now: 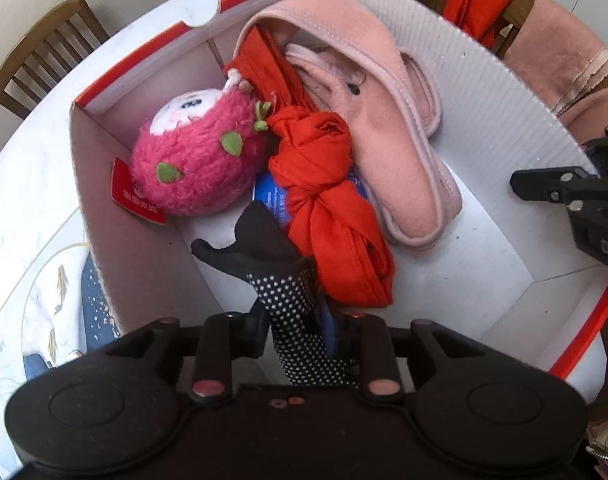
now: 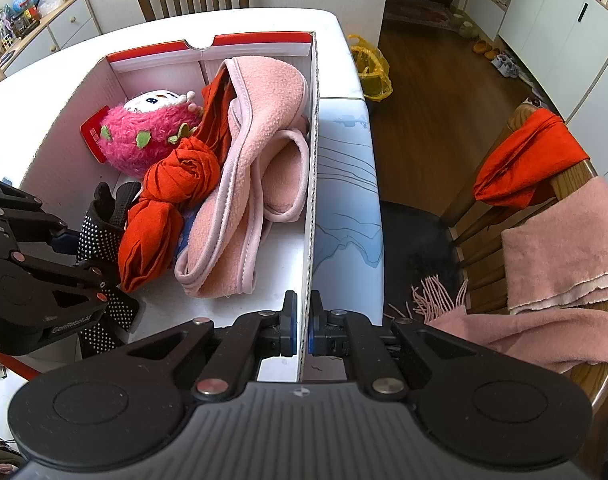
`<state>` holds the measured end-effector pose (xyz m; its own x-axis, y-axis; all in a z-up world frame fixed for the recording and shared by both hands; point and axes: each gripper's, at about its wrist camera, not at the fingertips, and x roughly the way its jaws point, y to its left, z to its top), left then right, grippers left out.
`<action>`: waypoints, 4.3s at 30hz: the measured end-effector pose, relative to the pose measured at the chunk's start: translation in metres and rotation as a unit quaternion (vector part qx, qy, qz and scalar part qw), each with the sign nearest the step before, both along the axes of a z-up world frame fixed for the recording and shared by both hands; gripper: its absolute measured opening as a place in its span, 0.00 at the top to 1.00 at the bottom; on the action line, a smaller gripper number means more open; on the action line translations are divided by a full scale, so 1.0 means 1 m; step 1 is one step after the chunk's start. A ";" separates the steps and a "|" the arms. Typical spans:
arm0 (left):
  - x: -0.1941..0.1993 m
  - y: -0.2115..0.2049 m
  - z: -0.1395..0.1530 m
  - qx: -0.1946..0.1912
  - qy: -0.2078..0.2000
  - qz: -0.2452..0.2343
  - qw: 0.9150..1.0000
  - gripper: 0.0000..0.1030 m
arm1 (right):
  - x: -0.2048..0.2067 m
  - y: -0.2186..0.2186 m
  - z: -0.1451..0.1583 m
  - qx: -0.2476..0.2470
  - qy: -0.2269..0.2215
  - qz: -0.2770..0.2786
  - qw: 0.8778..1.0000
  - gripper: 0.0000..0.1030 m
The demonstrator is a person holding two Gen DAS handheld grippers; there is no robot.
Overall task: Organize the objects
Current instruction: 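Carry the black glove into the shoebox and open the left gripper, then move the left gripper to the white patterned cloth and grasp it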
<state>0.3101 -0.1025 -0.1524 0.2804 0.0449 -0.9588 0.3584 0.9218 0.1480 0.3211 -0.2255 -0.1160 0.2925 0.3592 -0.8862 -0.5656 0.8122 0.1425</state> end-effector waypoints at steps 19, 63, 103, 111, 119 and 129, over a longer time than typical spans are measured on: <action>-0.017 0.015 0.048 -0.046 -0.060 0.008 0.997 0.38 | 0.000 -0.001 -0.001 -0.001 0.000 0.002 1.000 0.96; -0.052 0.215 0.098 -0.080 -0.160 0.198 0.964 0.01 | -0.002 0.006 0.001 -0.014 0.001 -0.011 1.000 0.96; -0.073 0.325 -0.026 -0.077 -0.034 0.384 0.919 0.22 | -0.007 0.012 0.001 -0.031 -0.002 -0.004 0.999 0.96; -0.072 0.319 -0.021 -0.071 -0.040 0.381 0.921 0.35 | -0.007 0.011 0.000 -0.031 -0.002 -0.002 1.000 0.96; -0.071 0.314 -0.016 -0.077 -0.042 0.383 0.920 0.67 | -0.007 0.012 0.000 -0.030 -0.002 -0.001 1.000 0.96; -0.074 0.303 0.001 -0.098 -0.047 0.370 0.923 0.88 | -0.007 0.013 0.000 -0.027 -0.002 -0.001 1.000 0.96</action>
<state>0.2364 0.2003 -0.1518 0.3246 0.0858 -0.9420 -0.3861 0.9211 -0.0492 0.3145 -0.2129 -0.1163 0.2973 0.3100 -0.9031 -0.5650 0.8196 0.0953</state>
